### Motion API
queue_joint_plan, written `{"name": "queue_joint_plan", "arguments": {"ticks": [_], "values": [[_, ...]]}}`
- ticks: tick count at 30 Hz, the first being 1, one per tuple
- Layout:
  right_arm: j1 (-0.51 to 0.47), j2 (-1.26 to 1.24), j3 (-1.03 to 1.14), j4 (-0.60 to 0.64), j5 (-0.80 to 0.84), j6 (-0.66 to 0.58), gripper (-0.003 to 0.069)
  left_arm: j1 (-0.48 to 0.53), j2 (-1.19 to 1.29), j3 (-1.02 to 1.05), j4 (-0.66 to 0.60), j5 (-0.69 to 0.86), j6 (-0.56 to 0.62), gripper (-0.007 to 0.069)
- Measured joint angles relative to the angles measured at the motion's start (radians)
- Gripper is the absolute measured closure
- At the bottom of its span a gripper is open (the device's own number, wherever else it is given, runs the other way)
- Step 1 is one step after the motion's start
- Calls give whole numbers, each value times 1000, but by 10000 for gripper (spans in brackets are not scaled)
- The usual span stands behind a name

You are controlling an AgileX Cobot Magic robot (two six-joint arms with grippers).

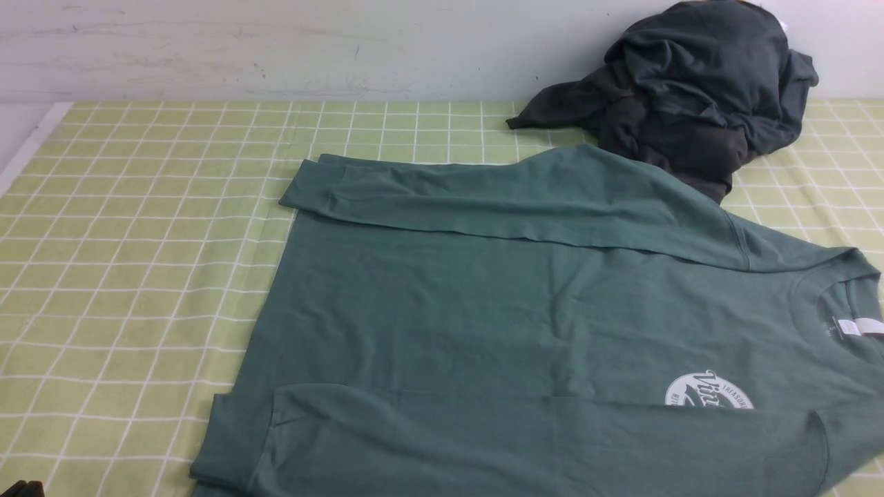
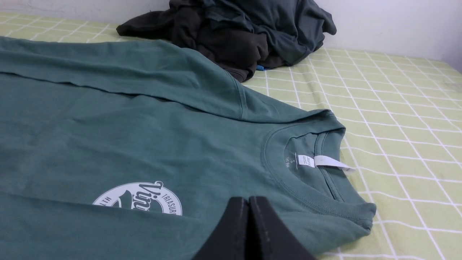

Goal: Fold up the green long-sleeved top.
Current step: Use the left arm to clamp the cuff closest to it

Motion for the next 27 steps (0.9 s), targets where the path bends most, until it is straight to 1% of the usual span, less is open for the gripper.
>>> {"name": "queue_joint_plan", "arguments": {"ticks": [17, 20, 23, 25, 27], "values": [[0, 0, 0, -8, -4, 0, 673, 0, 0, 0, 4, 0, 0, 627], [0, 0, 3, -8, -46, 0, 673, 0, 0, 3, 11, -16, 0, 627], [0, 0, 5, -8, -210, 0, 673, 0, 0, 7, 15, -108, 0, 627], [0, 0, 5, -8, -307, 0, 673, 0, 0, 7, 16, -219, 0, 627], [0, 0, 5, -8, -482, 0, 673, 0, 0, 7, 17, -379, 0, 627]]}}
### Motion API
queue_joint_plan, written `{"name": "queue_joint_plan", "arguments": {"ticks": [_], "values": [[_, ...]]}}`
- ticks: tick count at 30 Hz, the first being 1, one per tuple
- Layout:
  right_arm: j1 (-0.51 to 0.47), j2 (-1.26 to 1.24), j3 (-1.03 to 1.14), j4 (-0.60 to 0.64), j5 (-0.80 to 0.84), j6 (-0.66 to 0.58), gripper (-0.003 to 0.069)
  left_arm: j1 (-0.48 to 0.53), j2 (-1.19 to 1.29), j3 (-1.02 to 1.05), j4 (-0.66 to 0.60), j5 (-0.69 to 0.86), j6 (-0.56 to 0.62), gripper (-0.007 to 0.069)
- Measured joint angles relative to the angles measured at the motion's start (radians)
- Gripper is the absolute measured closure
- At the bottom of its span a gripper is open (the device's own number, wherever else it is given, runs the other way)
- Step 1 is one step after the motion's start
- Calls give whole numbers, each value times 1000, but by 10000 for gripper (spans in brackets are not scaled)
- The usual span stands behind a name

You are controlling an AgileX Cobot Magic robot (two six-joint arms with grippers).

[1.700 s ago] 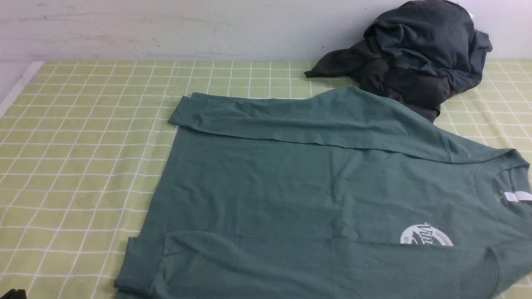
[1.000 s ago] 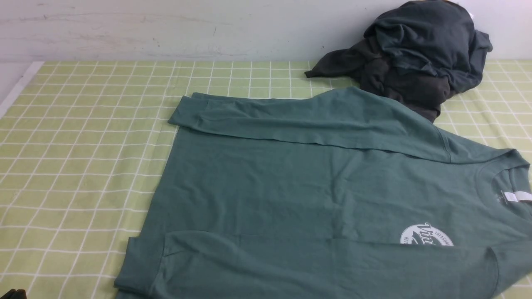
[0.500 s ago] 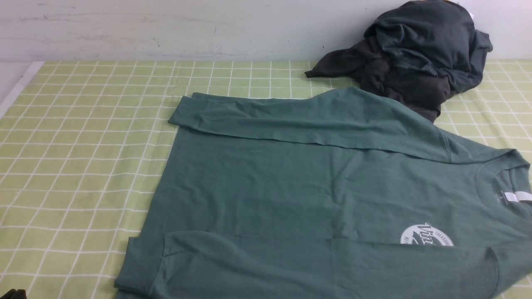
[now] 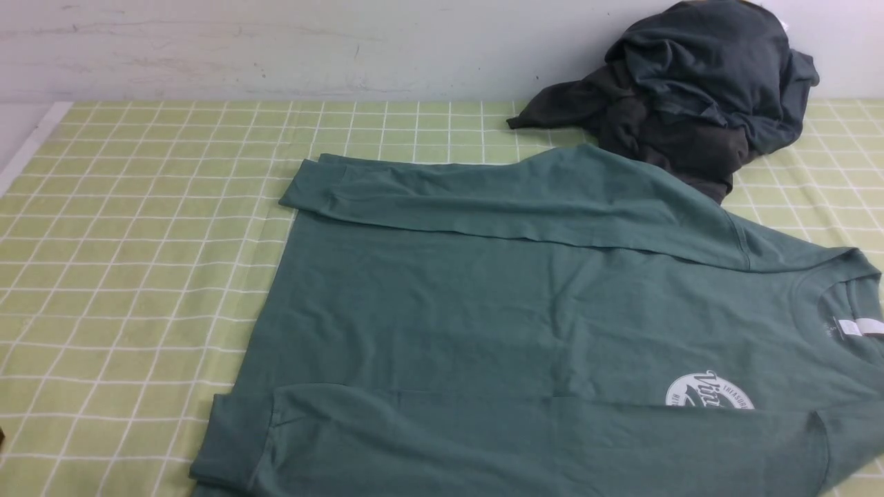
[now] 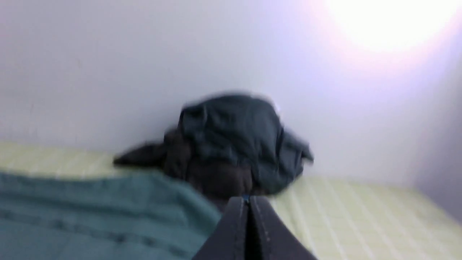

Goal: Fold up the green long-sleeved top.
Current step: Use the left arm to clamp the cuff closest to it

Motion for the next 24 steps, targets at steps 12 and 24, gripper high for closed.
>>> {"name": "queue_joint_plan", "arguments": {"ticks": [12, 24], "values": [[0, 0, 0, -24, -453, 354, 673, 0, 0, -2, -15, -535, -131, 627], [0, 262, -538, -152, 0, 229, 671, 0, 350, -594, 169, -15, -268, 627]]}}
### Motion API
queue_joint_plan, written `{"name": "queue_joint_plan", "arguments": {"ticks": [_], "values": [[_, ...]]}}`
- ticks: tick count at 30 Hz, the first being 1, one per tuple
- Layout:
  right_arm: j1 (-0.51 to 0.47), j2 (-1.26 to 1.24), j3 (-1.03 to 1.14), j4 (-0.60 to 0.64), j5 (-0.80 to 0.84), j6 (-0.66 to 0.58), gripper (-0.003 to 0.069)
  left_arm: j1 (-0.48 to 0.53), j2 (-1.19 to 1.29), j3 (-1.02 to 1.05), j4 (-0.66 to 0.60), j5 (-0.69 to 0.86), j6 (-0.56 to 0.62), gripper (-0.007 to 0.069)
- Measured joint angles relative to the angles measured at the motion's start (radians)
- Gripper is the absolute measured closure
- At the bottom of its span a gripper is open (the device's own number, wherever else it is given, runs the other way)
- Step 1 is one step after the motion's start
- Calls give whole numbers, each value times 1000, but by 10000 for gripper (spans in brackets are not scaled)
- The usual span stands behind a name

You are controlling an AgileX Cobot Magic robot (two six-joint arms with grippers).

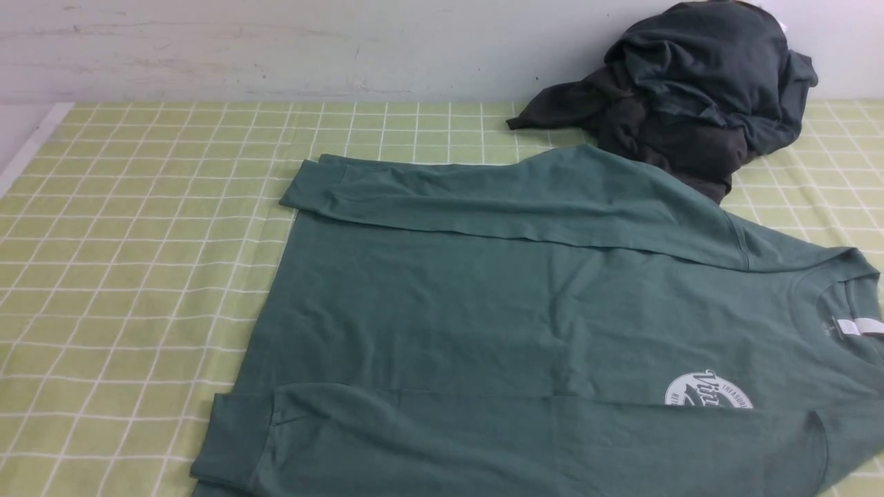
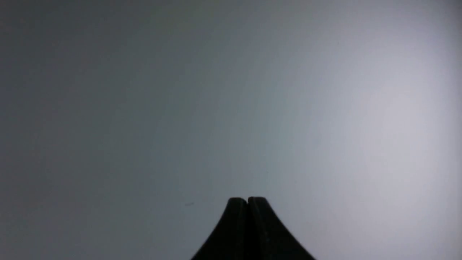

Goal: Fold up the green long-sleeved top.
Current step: Use the left arm to clamp the cuff closest to it

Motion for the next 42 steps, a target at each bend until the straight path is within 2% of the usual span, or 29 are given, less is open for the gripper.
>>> {"name": "queue_joint_plan", "arguments": {"ticks": [1, 2, 3, 4, 9, 10, 12, 15, 18, 19, 20, 23, 25, 27, 28, 31, 34, 39, 42], "values": [[0, 43, -28, -5, 54, -13, 671, 0, 36, -28, 3, 22, -1, 627], [0, 130, -86, -9, 164, -39, 671, 0, 120, -87, 8, 118, -5, 627], [0, 141, -92, -10, 178, -41, 671, 0, 154, -98, 8, 139, -6, 627], [0, 214, -125, -6, 276, -48, 671, 0, 221, -125, -2, 215, -5, 627], [46, 448, -170, 92, 689, -89, 671, 0, 467, -138, -142, 537, 28, 627], [46, 456, -170, 92, 705, -93, 671, 0, 476, -138, -150, 537, 34, 627], [116, 556, -176, 161, 883, -173, 671, 0, 589, -138, -261, 665, 150, 627], [214, 669, -176, 226, 976, -306, 670, 0, 719, -142, -409, 739, 335, 627], [289, 751, -177, 253, 936, -399, 670, 0, 830, -169, -524, 759, 492, 627], [299, 767, -178, 254, 924, -410, 670, 0, 854, -175, -537, 759, 510, 625], [337, 806, -179, 259, 866, -447, 670, 0, 917, -207, -571, 759, 570, 615], [377, 861, -184, 262, 758, -467, 669, -3, 1028, -254, -574, 755, 614, 576], [390, 879, -184, 268, 734, -469, 669, -11, 1083, -276, -561, 755, 613, 540], [413, 901, -184, 287, 720, -470, 669, -39, 1170, -305, -519, 755, 596, 470], [416, 901, -184, 287, 720, -471, 669, -42, 1177, -306, -515, 755, 591, 464], [432, 903, -184, 292, 715, -473, 669, -95, 1289, -317, -437, 726, 542, 334], [434, 904, -184, 295, 713, -473, 668, -113, 1349, -317, -397, 686, 507, 275], [434, 905, -184, 298, 713, -473, 669, -121, 1383, -324, -382, 654, 489, 282], [434, 905, -184, 298, 712, -473, 669, -123, 1384, -324, -389, 644, 485, 386]]}}
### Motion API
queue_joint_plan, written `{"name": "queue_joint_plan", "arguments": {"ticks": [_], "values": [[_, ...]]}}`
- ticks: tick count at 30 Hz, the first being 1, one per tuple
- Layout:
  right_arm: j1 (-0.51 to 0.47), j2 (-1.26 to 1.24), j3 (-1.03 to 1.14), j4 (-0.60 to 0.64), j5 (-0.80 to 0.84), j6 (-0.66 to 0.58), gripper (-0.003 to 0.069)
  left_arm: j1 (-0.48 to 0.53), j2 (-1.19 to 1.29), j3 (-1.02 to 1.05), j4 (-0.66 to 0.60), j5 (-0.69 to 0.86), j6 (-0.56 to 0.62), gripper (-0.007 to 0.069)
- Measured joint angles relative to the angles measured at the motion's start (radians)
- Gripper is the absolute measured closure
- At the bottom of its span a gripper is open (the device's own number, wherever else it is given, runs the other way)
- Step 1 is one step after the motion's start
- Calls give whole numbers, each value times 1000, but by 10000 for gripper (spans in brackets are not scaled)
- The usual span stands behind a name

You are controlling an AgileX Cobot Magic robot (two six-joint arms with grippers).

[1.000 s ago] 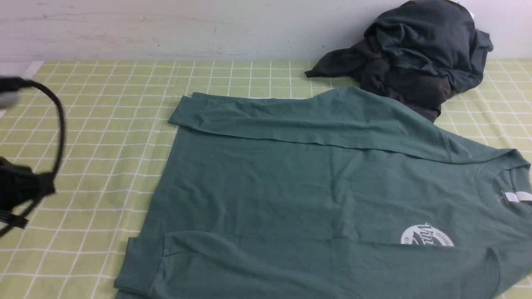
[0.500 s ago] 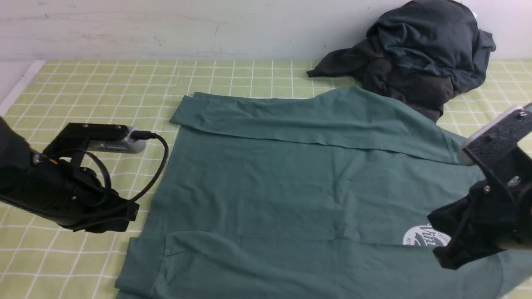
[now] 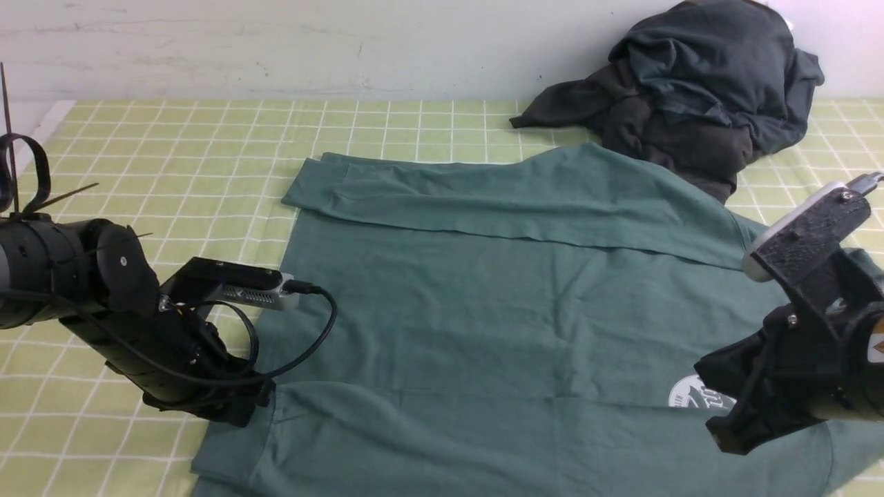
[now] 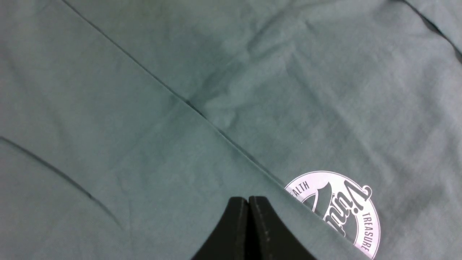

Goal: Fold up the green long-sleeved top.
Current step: Use the left arm to clamp the cuff closest to it, then use the left arm to drag and place the cuff at the centered position on the left edge of the fabric

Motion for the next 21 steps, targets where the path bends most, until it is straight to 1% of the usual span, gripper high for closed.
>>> {"name": "queue_joint_plan", "arguments": {"ticks": [1, 2, 3, 4, 6, 15, 19, 21], "values": [[0, 0, 0, 0, 0, 0, 669, -2, 0, 0, -7, 0, -1, 438], [0, 0, 0, 0, 0, 0, 669, -2, -1, 0, -7, 0, -1, 448], [0, 0, 0, 0, -1, 0, 669, -3, -7, 0, -10, -2, -1, 515], [0, 0, 0, 0, -3, 0, 669, -3, -13, 0, -10, -6, -1, 557], [0, 0, 0, 0, -4, 0, 669, -3, -44, 0, -10, -13, -1, 590], [0, 0, 0, 0, -11, 0, 669, -3, -218, -3, -17, -43, 11, 594], [0, 0, 0, 0, -16, 0, 669, -20, -225, -67, -17, -76, 48, 594], [0, 0, 0, 0, -18, 0, 669, -35, -189, -164, -18, -88, 61, 594]]}}
